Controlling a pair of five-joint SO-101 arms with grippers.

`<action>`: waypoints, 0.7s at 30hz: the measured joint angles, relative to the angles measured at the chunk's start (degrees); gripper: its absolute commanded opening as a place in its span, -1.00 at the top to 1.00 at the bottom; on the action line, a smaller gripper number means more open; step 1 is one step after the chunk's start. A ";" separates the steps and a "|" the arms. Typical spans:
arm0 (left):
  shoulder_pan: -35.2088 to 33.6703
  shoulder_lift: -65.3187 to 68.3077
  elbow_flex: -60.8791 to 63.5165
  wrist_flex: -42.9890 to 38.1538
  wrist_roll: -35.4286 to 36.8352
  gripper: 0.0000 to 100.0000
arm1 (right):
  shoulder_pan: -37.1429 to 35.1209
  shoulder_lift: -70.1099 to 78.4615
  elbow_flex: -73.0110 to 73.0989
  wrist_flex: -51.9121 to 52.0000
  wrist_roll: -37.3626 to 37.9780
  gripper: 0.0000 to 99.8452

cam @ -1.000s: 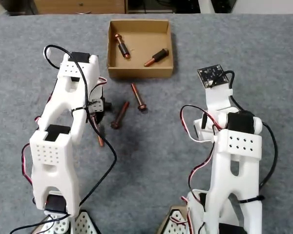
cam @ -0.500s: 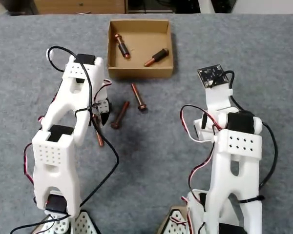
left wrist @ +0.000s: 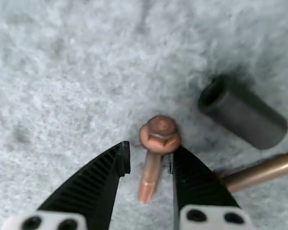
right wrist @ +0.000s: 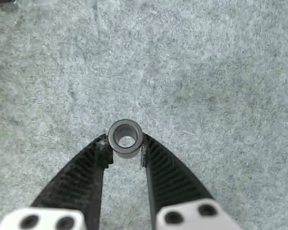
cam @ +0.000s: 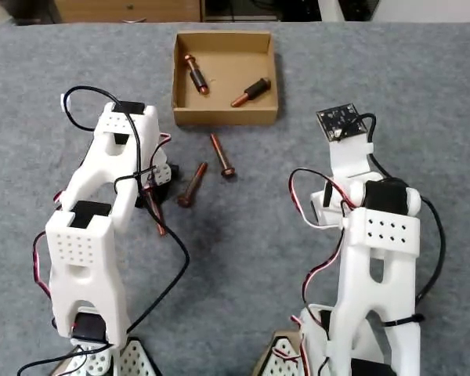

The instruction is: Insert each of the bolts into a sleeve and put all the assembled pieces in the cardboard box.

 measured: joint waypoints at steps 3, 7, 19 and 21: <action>0.09 0.00 0.00 -1.67 0.09 0.98 | 0.00 0.00 0.00 0.00 0.00 1.00; 0.00 0.00 0.88 -3.08 0.00 0.97 | 0.00 0.00 0.00 0.00 0.00 1.00; 0.00 -3.78 4.66 -5.89 -2.81 0.97 | 0.00 0.00 -2.55 0.00 0.00 1.00; 0.00 -6.59 4.84 -5.98 -5.36 0.97 | 0.00 -0.09 -4.75 1.41 0.09 1.00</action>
